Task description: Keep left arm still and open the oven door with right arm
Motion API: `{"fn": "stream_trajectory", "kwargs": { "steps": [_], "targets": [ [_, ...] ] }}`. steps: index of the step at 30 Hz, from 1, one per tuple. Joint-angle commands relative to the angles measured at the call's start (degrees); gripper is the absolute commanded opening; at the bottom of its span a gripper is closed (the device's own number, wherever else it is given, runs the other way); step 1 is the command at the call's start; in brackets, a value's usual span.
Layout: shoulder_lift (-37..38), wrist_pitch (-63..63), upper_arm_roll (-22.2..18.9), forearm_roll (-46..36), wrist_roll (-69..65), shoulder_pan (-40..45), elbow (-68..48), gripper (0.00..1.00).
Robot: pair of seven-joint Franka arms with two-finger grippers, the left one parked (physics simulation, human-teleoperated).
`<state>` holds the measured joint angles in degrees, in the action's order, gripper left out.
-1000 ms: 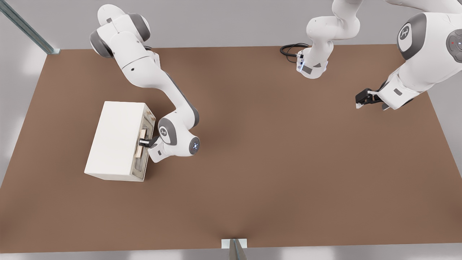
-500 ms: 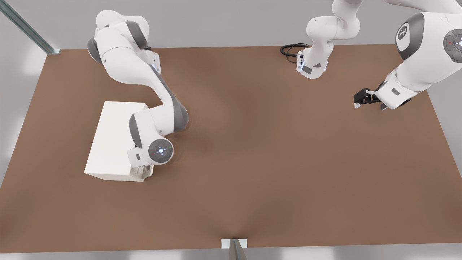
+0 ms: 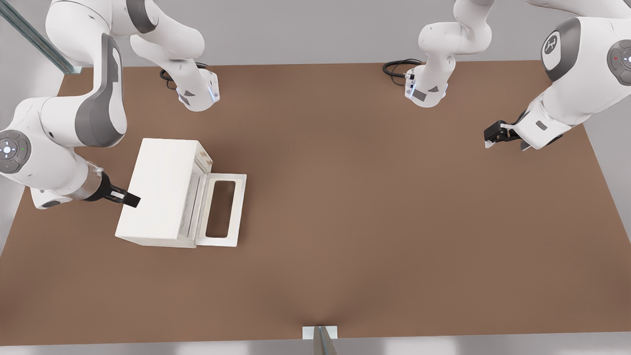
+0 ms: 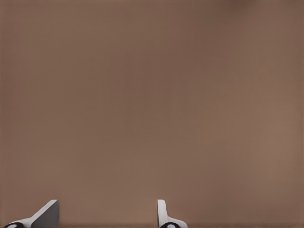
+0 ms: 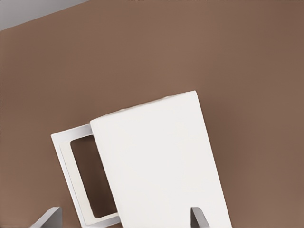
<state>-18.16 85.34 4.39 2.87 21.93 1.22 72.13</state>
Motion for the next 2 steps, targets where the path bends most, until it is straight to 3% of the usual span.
{"fn": "stream_trajectory", "kwargs": {
  "steps": [1, 2],
  "targets": [
    [0.1, 1.1, 0.0, -0.1, -18.5, -0.1, -0.1, 1.00],
    [0.1, 1.1, 0.0, -0.1, -18.5, -0.1, -0.1, 1.00]
  ]
}}
